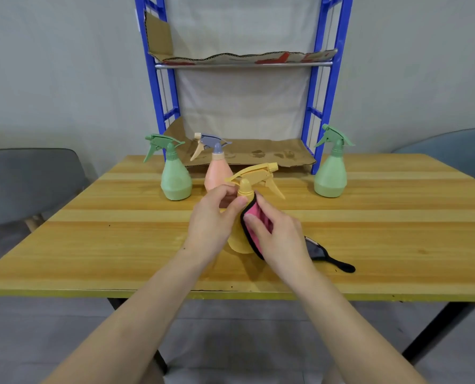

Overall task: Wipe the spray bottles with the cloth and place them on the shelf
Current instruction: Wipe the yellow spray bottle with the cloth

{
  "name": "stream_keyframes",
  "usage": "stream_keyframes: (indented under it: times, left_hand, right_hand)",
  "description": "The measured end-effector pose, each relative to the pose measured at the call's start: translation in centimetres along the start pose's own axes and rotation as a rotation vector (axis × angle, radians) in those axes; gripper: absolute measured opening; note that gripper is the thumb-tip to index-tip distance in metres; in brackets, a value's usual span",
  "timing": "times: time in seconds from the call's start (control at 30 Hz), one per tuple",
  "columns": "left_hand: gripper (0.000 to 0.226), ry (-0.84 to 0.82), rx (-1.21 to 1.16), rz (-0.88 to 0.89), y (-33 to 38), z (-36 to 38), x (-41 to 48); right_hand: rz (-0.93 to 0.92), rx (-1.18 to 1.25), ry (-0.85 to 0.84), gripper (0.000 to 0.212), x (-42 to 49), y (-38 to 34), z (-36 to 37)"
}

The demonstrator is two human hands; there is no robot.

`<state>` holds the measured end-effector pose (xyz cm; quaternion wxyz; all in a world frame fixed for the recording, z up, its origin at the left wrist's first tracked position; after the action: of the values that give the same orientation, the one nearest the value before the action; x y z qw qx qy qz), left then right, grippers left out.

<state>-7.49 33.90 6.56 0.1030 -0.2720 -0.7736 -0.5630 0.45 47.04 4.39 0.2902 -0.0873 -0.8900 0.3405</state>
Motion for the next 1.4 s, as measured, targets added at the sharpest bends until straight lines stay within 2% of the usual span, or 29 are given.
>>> stream_keyframes:
  times: [0.17, 0.3, 0.6, 0.7, 0.83, 1.0, 1.17, 1.27, 1.37, 1.4]
  left_hand:
    - [0.034, -0.049, 0.045, 0.006, -0.5, 0.1, -0.4]
    - [0.036, -0.022, 0.062, -0.009, -0.2, 0.3, -0.5]
    - [0.036, -0.035, 0.013, -0.028, -0.1, 0.6, -0.7]
    - [0.041, -0.036, -0.01, -0.055, -0.4, 0.5, -0.6]
    - [0.026, -0.013, -0.049, -0.063, -0.7, 0.5, -0.6]
    - [0.025, -0.05, -0.031, -0.054, -0.8, 0.3, -0.2]
    - [0.023, -0.045, -0.017, -0.01, -0.8, 0.2, -0.3]
    - [0.024, -0.035, 0.019, 0.003, -0.7, 0.2, -0.2]
    - [0.026, -0.036, 0.032, -0.006, -0.9, 0.2, -0.1]
    - [0.026, -0.034, 0.035, -0.007, -1.0, 0.2, 0.0]
  right_hand:
    - [-0.027, -0.153, -0.136, 0.055, -0.4, 1.4, -0.3]
    - [-0.05, -0.222, -0.156, 0.058, -0.6, 1.6, -0.5]
    - [-0.107, -0.088, -0.074, 0.06, -0.5, 1.0, 0.8]
    - [-0.117, -0.104, -0.122, 0.056, -0.1, 1.2, 0.7]
    - [-0.109, -0.105, -0.197, 0.048, 1.3, 1.5, 0.5]
    - [-0.114, -0.077, -0.239, 0.05, 1.1, 2.0, 0.4]
    - [-0.044, 0.336, -0.234, 0.042, 0.7, 2.7, 0.2]
    - [-0.066, 0.433, -0.226, 0.037, 1.3, 1.9, 0.0]
    - [-0.065, 0.237, -0.218, 0.014, 2.4, 1.2, -0.6]
    - [-0.066, 0.158, -0.243, 0.023, 2.7, 1.1, -0.6]
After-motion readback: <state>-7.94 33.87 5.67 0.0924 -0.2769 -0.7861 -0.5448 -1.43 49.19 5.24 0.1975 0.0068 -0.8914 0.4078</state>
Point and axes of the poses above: each hand's wrist, its own x-axis towards the middle knuckle, its own z-axis out of the palm, y = z × x, the point moved 5 cm from there along x, towards the middle knuckle, and after that the axes turned 6 degrees about -x, right-handed, at the moved point
